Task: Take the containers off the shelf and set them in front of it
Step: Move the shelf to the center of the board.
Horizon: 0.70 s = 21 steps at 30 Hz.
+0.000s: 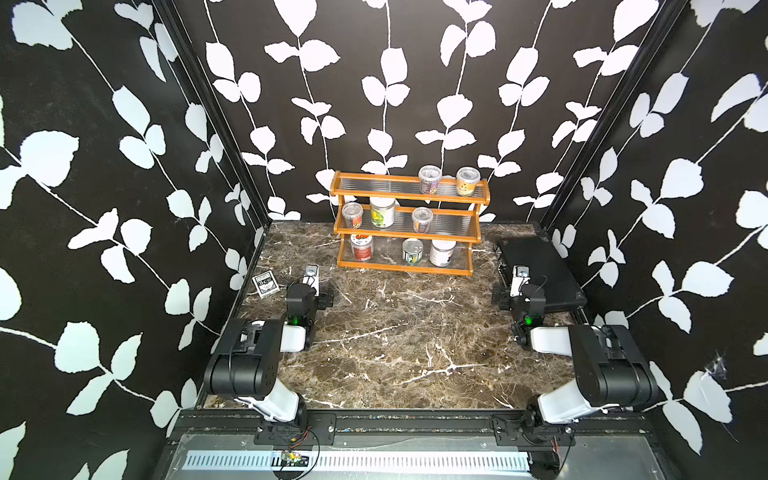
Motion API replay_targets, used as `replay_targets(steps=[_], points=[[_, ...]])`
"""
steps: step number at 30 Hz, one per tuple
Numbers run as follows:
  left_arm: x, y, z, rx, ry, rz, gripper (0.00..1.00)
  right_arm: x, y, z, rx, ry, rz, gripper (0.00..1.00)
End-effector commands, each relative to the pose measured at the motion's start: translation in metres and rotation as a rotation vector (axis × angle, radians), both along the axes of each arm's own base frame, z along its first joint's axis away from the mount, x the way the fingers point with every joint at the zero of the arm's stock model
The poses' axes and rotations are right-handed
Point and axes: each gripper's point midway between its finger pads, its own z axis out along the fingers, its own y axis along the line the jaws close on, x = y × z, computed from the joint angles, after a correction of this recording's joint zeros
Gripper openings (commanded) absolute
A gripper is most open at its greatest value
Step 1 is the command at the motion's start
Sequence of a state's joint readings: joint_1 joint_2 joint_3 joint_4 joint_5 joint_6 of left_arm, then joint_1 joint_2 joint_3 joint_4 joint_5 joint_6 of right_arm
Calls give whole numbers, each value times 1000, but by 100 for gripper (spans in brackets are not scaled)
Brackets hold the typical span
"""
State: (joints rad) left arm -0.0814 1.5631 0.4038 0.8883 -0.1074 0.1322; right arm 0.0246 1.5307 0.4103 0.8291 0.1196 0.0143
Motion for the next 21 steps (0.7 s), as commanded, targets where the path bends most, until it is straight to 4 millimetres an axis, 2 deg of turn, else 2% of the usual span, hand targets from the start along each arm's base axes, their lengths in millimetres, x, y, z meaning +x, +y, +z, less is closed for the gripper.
replay_targets(steps=[1, 17, 21], points=[[0, 0, 4, -3, -10, -9, 99, -2, -2, 2, -5, -11, -8, 100], [1, 2, 3, -46, 5, -35, 99, -2, -2, 3, -4, -17, -4, 100], [0, -8, 17, -41, -2, -99, 99, -3, 5, 19, -4, -18, 37, 100]])
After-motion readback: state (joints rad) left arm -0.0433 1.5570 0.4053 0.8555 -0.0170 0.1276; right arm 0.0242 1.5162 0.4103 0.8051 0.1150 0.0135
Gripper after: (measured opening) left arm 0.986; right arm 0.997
